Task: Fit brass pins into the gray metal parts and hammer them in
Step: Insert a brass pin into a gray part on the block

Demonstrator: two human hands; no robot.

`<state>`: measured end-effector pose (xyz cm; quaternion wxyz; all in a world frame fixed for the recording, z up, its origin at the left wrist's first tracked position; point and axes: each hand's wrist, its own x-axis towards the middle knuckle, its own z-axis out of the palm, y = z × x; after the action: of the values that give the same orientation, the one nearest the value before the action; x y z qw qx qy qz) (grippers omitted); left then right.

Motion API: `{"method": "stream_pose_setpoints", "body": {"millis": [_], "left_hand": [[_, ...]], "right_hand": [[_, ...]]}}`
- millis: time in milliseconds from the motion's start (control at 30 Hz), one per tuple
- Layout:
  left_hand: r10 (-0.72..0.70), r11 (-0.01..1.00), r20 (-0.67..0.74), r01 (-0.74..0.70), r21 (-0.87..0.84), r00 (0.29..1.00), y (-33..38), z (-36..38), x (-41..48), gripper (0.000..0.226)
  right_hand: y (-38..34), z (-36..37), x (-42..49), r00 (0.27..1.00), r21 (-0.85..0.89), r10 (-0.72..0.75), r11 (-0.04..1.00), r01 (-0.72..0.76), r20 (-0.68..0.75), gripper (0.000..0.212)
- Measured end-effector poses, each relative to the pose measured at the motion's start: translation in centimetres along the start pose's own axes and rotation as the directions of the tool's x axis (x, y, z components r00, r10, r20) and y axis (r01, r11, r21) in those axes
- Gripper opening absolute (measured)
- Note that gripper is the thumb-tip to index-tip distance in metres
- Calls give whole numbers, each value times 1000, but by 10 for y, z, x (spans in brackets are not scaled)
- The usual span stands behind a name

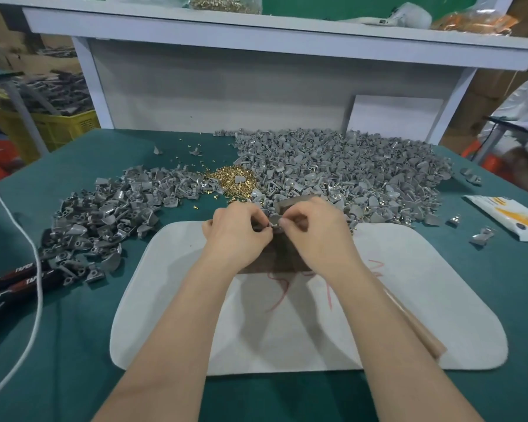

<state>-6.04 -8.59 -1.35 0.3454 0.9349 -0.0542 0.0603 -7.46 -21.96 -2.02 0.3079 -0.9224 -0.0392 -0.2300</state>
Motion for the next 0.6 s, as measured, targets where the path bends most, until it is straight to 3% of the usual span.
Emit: {"method": "stream_pose_setpoints", "body": {"millis": [367, 600], "left_hand": [[34, 999, -15, -34, -4, 999, 0, 2, 1, 18], [71, 997, -12, -71, 24, 997, 4, 0, -2, 20]], "right_hand": [[-12, 10, 0, 997, 3, 77, 997, -77, 22, 5], [-19, 10, 6, 993, -248, 51, 968, -23, 106, 18]]}}
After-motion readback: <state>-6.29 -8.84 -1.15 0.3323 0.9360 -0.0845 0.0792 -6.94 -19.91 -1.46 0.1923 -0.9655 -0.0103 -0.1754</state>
